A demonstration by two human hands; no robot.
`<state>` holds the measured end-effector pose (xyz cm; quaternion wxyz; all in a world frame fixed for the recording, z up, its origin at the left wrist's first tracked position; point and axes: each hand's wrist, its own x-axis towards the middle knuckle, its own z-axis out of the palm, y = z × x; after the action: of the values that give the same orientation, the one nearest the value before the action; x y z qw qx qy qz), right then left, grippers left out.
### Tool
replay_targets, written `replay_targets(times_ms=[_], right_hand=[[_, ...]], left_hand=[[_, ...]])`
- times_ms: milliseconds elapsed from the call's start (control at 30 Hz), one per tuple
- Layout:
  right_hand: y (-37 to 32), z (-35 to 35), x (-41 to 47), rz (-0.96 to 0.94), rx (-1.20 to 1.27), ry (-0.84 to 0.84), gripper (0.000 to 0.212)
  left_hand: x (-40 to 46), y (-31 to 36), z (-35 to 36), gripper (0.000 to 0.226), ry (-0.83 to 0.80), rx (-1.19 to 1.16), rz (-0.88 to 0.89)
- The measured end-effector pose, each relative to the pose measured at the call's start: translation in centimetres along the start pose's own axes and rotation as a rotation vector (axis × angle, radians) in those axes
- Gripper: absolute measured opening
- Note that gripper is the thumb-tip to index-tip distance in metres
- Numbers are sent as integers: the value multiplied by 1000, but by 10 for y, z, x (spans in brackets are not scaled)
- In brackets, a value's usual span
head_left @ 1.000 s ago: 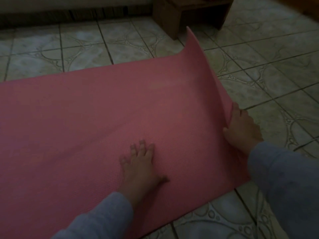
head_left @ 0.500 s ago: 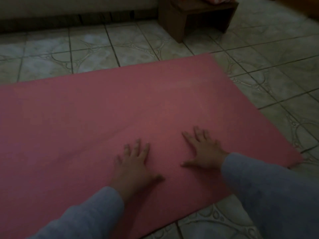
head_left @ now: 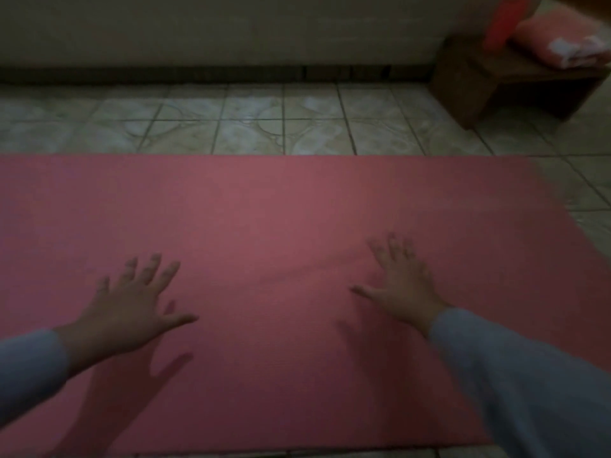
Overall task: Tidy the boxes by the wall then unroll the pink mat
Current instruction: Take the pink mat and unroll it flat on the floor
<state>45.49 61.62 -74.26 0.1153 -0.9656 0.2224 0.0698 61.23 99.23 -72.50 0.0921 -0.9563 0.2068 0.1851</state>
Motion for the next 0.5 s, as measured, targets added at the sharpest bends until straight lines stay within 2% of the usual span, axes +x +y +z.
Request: replay_targets(times_ms=[100,167,267,367,500], right_hand=[[-84,20,5,-52,53,7,97],[-131,38,3,-69,81,-62,97],[-184,59,-2,-15,143,-168,101],[-213,75,-7,-12,130,-231,105],[-210,90,-11,7,89,-268,106]], left_hand=[[-5,-22,27,123,-82,-111,-74],[-2,-30,39,127,-169,-188,-86],[3,-36,46,122,-207,-242,-73],[8,-43,52,122,-241,-269,-87],[10,-48,63,128,-253,-236,-81]])
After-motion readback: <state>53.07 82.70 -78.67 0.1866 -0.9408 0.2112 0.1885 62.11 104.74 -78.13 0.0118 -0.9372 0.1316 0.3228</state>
